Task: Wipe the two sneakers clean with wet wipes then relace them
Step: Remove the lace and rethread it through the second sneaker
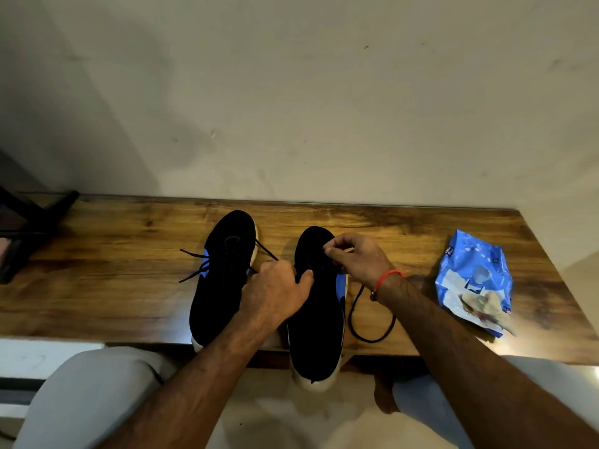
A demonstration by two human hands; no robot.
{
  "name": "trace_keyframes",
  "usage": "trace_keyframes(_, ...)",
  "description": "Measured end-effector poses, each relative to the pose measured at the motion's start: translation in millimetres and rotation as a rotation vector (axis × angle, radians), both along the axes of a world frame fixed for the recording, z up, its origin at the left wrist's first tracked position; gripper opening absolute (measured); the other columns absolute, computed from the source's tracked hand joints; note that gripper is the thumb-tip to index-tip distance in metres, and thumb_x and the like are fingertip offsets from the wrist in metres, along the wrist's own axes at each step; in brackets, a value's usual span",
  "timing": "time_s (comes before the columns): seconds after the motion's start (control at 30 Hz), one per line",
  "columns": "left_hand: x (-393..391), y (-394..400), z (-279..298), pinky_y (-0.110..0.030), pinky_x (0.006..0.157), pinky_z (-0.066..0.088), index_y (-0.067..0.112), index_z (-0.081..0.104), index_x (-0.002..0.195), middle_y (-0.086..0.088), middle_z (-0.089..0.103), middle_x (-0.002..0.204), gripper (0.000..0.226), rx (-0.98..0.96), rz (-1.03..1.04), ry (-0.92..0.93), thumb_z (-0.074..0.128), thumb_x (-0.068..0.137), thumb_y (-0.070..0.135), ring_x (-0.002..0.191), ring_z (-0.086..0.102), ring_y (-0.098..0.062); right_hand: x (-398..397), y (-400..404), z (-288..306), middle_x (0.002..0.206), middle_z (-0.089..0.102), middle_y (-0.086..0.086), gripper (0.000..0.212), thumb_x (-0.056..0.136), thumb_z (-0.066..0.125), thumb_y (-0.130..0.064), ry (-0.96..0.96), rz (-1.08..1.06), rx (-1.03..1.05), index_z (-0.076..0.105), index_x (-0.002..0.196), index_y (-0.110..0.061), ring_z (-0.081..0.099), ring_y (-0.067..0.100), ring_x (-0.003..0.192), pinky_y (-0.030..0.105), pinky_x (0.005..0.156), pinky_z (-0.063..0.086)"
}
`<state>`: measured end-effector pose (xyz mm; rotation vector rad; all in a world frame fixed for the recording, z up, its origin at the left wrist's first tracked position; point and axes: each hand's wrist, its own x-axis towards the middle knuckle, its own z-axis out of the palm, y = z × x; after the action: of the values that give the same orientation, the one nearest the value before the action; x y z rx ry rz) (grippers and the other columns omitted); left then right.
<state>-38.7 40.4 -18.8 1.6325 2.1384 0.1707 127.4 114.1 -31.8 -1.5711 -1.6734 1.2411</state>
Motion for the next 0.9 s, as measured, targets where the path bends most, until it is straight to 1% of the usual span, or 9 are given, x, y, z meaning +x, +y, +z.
trace_keyframes(0.1,-0.3,0.7,-4.7,-0.035,0.064,0.059,0.024,0.065,0.089,-0.001,0.066,0.087,0.043,0.051,-0.009,-0.042,0.047,0.094,0.062,0.074,0.065,-0.016,-3.8,-4.3,-1.1,0.092,0.069,-0.007,0.005,0.093,0.068,-0.022,-0.115,0.09,0.003,0.072,0.092,-0.019,0.063,0.006,0.089,0.021,0.074,0.052)
trace_keyframes(0.23,0.3,-3.7,-4.4,-0.032,0.063,0.057,0.025,0.07,0.103,0.001,0.065,0.092,0.042,0.073,-0.084,-0.026,0.049,0.097,0.06,0.081,0.066,-0.016,-5.1,-9.0,-2.3,0.089,0.065,-0.012,0.005,0.093,0.066,-0.021,-0.215,0.135,0.051,0.071,0.094,-0.02,0.058,0.001,0.087,0.012,0.069,0.044)
trace_keyframes(0.3,1.2,-5.9,-4.0,-0.029,0.06,0.054,0.026,0.069,0.107,0.002,0.064,0.095,0.041,0.087,-0.115,-0.014,0.053,0.095,0.062,0.084,0.066,-0.015,-6.4,-9.2,-3.1,0.088,0.064,-0.013,0.005,0.093,0.066,-0.021,-0.23,0.129,0.06,0.071,0.094,-0.02,0.058,0.001,0.086,0.013,0.07,0.045)
trace_keyframes(0.37,1.6,-5.9,-6.6,-0.033,0.065,0.058,0.026,0.069,0.108,0.002,0.064,0.095,0.035,0.115,-0.122,-0.018,0.053,0.097,0.055,0.086,0.066,-0.016,-8.4,-9.2,-3.2,0.087,0.065,-0.014,0.005,0.093,0.067,-0.021,-0.236,0.12,0.065,0.071,0.093,-0.02,0.06,0.002,0.087,0.016,0.073,0.048)
trace_keyframes(0.5,1.1,-6.3,-8.5,-0.038,0.074,0.06,0.028,0.071,0.112,0.003,0.067,0.098,0.028,0.153,-0.04,-0.123,0.051,0.1,0.043,0.09,0.066,-0.017,-11.1,-9.6,-4.9,0.088,0.068,-0.01,0.006,0.091,0.068,-0.022,-0.253,0.103,0.061,0.073,0.092,-0.019,0.063,0.005,0.089,0.024,0.079,0.054)
trace_keyframes(0.6,1.4,-6.4,-9.8,-0.037,0.073,0.06,0.029,0.073,0.109,0.005,0.07,0.097,0.023,0.174,0.015,-0.203,0.054,0.099,0.039,0.09,0.067,-0.015,-12.6,-9.5,-5.6,0.088,0.069,-0.007,0.007,0.091,0.069,-0.022,-0.252,0.087,0.051,0.073,0.091,-0.017,0.063,0.006,0.087,0.025,0.078,0.054)
trace_keyframes(0.7,1.4,-6.2,-9.7,-0.038,0.06,0.062,0.026,0.075,0.107,0.004,0.07,0.092,0.02,0.18,0.092,-0.325,0.057,0.1,0.034,0.075,0.07,-0.014,-16.2,-9.0,-11.1,0.091,0.07,-0.005,0.006,0.09,0.069,-0.022,-0.249,0.052,0.025,0.073,0.088,-0.018,0.064,0.008,0.091,0.028,0.081,0.056)
trace_keyframes(0.8,0.3,-5.6,-8.1,-0.025,0.042,0.053,0.02,0.074,0.113,0.0,0.071,0.088,0.022,0.137,0.187,-0.453,0.058,0.102,0.029,0.049,0.067,-0.012,-21.2,-9.5,-20.5,0.102,0.068,-0.001,0.007,0.088,0.071,-0.028,-0.242,0.02,-0.024,0.073,0.082,-0.025,0.063,0.009,0.095,0.028,0.077,0.057)
trace_keyframes(0.9,-1.0,-5.0,-7.5,-0.029,0.044,0.056,0.017,0.074,0.115,-0.001,0.072,0.092,0.023,0.094,0.27,-0.565,0.059,0.102,0.029,0.052,0.07,-0.016,-24.7,-11.6,-19.0,0.1,0.069,-0.002,0.007,0.086,0.072,-0.029,-0.25,0.035,-0.008,0.073,0.08,-0.025,0.064,0.009,0.095,0.023,0.07,0.055)
